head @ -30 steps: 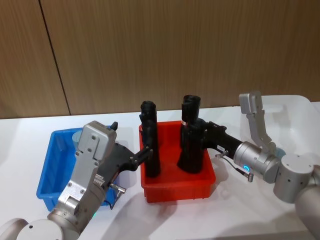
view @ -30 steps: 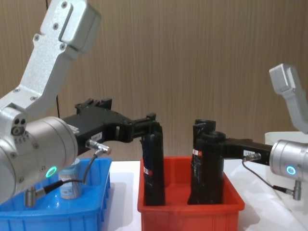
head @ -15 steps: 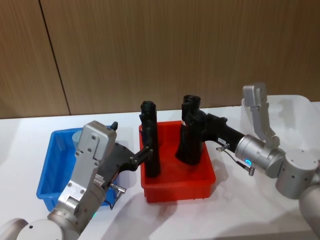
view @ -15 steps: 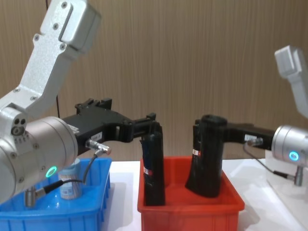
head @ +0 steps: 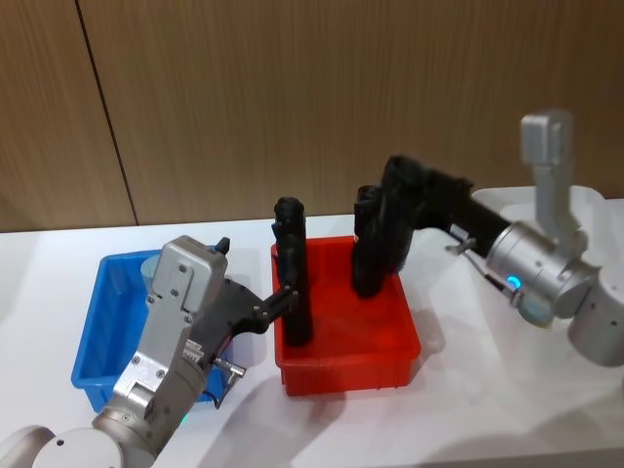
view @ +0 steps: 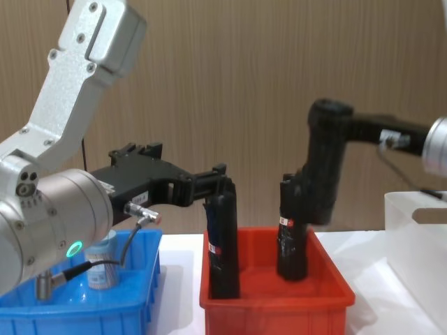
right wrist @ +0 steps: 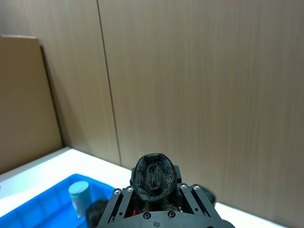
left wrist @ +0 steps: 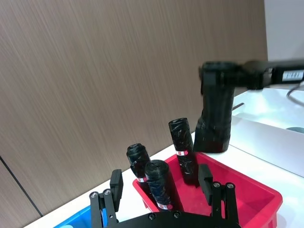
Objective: Pick the cotton swabs from the blue box and place them into the white box.
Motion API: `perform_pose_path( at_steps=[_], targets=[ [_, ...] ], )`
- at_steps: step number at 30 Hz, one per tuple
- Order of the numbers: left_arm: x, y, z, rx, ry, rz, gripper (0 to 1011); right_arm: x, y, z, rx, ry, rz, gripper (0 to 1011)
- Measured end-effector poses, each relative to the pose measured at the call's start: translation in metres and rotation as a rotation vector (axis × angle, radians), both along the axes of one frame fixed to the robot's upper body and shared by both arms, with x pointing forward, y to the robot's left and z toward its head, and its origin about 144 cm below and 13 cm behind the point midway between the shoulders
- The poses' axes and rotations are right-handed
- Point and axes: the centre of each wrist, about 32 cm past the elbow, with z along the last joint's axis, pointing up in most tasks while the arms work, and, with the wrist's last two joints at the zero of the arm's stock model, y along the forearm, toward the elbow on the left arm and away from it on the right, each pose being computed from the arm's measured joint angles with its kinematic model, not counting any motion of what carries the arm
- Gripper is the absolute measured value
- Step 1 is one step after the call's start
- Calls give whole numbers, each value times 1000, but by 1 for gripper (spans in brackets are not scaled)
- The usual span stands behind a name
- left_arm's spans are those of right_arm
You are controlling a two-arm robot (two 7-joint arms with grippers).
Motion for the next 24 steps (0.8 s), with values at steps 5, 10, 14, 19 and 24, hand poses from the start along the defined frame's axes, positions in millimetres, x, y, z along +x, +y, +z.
perform_pose_path(
  at_steps=[5,10,14,19,24],
  targets=[
    [0,0,0,0,0,0,1003,-8,-8,16,1,-36,-38,351],
    [0,0,0,0,0,0,1003,-17,-18,32,-6,-67,-95,351],
    [0,0,0,0,0,0,1003,-22,-25,40,-15,-82,-142,351],
    [0,0,0,0,0,0,1003,-28,-34,48,-29,-95,-214,351],
    [0,0,0,0,0,0,1003,-31,-42,53,-41,-99,-284,351]
  ],
)
